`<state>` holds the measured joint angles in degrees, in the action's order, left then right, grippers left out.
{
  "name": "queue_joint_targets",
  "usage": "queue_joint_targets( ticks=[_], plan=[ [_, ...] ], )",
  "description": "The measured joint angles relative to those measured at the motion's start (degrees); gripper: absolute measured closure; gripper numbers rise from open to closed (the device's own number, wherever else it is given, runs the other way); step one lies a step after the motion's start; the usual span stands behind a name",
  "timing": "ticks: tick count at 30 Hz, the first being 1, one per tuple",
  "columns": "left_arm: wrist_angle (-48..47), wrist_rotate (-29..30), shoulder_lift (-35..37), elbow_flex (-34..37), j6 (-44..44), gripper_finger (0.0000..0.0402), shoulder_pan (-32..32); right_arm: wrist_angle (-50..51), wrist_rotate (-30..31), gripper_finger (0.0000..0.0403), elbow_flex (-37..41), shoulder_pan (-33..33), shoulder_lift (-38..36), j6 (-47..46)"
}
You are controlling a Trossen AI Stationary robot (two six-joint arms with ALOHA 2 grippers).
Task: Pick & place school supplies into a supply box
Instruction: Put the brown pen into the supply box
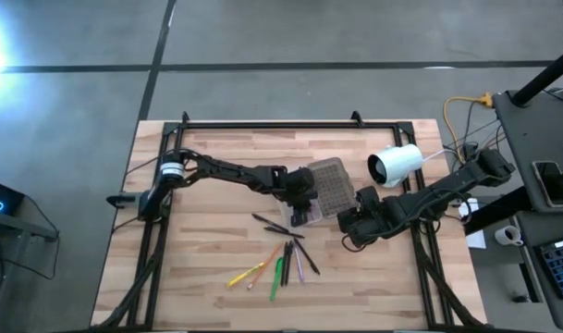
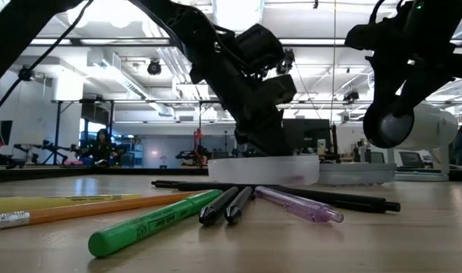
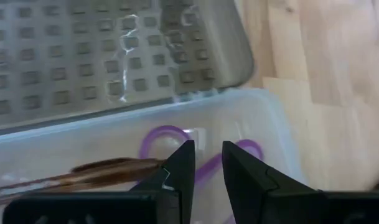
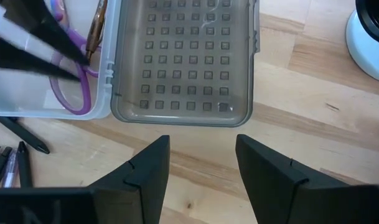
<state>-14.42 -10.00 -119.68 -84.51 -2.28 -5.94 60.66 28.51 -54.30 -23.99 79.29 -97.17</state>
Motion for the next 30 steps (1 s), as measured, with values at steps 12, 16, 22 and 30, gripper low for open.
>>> queue_joint_targets(
  ticks=[12,16,22,30],
  plan=[
    [2.56,2.90,-0.22,0.00,3.71,0.0337,-5.62,-0.15,-0.17,0.0227,0.00,0.00,0.00,-0.81],
    [0.93,2.60,0.26,0.02,2.30,0.0337,-6.24,-0.14,-0.22,0.0227,0.00,0.00,0.00,-0.81],
    [-6.06,-0.54,1.46,0.04,4.57,0.0337,-2.93,-0.13,-0.22,0.0227,0.09,0.00,0.00,-0.83],
    [-3.36,3.06,0.45,0.50,6.79,0.0337,-1.99,-0.17,-0.21,0.0227,0.22,0.00,0.00,-1.54]
  ],
)
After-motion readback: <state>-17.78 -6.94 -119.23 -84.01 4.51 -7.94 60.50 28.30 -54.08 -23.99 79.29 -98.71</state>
